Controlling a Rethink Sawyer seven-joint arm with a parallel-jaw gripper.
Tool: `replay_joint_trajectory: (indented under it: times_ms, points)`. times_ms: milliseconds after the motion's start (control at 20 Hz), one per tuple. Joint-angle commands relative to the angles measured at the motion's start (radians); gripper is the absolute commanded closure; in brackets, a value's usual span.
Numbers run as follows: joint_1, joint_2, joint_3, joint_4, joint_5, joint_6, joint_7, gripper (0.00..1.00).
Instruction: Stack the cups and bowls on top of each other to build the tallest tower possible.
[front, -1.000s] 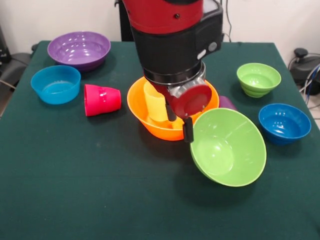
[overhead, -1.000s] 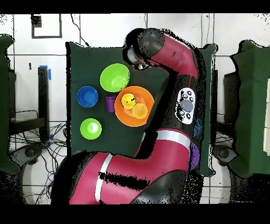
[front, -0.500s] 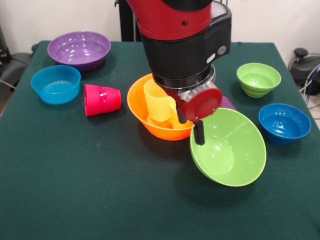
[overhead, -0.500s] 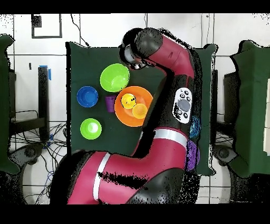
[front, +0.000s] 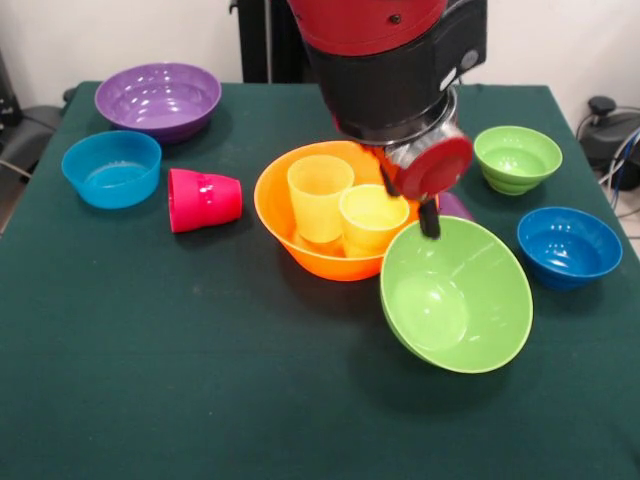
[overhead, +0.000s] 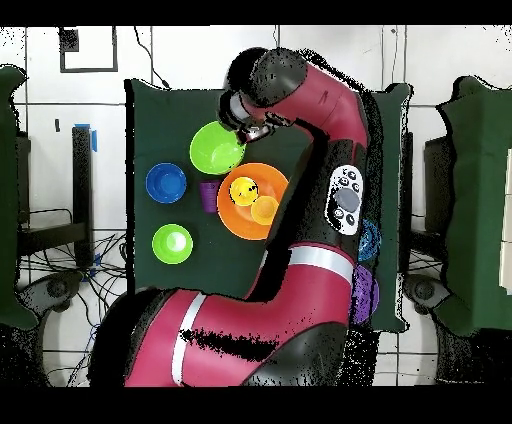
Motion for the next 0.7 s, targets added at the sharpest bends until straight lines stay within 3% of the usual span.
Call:
replay_joint_trajectory:
  times_ms: [50, 450, 700]
  points:
    - [0.018, 0.012, 0.082, -0.007, -0.093, 0.151, -0.037, 0.00]
    - [0.010, 0.041, 0.074, -0.054, -0.126, 0.154, -0.031, 0.00]
    - [0.037, 0.039, 0.037, -0.053, -0.115, 0.069, 0.096, 0.00]
